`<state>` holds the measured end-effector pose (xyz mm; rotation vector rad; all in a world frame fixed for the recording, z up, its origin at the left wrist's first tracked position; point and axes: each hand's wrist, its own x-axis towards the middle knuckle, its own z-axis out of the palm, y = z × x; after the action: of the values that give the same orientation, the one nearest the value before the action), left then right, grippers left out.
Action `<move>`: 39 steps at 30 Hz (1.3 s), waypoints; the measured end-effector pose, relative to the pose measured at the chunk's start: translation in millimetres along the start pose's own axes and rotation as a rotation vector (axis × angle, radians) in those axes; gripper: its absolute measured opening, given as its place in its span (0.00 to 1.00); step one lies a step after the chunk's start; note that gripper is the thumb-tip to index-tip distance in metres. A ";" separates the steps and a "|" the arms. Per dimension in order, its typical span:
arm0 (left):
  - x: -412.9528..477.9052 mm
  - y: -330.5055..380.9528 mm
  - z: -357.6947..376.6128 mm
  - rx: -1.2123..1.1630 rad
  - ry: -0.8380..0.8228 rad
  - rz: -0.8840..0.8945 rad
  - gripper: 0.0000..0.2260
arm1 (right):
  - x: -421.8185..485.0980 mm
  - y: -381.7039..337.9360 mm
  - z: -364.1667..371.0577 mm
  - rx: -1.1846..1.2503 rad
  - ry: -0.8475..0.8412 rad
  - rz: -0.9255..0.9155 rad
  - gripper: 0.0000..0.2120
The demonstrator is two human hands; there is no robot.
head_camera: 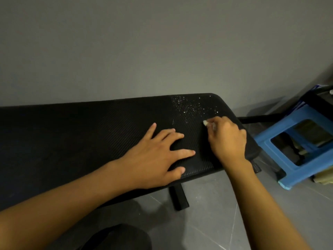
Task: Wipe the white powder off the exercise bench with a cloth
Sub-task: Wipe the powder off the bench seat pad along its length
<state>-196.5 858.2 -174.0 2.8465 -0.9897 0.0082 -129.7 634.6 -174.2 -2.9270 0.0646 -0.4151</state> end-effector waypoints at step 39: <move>4.8 -0.5 15.1 -0.103 0.089 -0.291 0.32 | 36.2 -52.5 32.3 0.031 -0.017 -0.300 0.16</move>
<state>-193.0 853.8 -188.8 2.8373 -0.5368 0.0531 -85.0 689.3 -185.0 -2.9137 -0.3835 -0.4288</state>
